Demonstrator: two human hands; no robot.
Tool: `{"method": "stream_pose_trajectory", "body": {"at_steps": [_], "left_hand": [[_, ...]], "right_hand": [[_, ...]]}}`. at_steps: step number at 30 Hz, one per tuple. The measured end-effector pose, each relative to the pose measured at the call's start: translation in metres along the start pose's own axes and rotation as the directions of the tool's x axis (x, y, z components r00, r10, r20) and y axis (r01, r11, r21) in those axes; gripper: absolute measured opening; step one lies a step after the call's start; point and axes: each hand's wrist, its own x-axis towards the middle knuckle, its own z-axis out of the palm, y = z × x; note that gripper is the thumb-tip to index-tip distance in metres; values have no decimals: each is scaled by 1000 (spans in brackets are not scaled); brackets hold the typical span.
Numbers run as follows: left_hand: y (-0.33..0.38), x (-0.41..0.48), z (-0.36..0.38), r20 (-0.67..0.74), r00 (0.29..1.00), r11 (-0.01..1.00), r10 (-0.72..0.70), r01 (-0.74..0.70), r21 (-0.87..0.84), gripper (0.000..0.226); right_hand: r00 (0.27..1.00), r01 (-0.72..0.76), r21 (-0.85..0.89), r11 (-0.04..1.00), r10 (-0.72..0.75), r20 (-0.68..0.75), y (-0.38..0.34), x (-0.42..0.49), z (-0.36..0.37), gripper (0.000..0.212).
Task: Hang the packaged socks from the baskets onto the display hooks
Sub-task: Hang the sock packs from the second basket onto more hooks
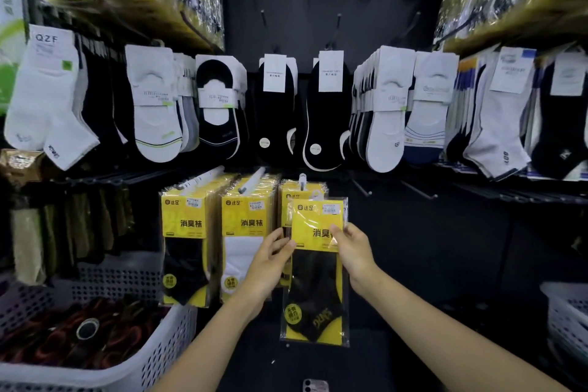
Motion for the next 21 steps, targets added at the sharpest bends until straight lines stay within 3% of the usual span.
{"method": "stream_pose_trajectory", "body": {"at_steps": [8, 21], "left_hand": [[-5, 22, 2, -48, 999, 1000, -11, 11, 4, 50], [-32, 59, 5, -113, 993, 999, -34, 39, 35, 56]], "right_hand": [[999, 4, -126, 992, -9, -32, -4, 34, 21, 18], [980, -184, -34, 982, 181, -84, 33, 66, 22, 12]]}}
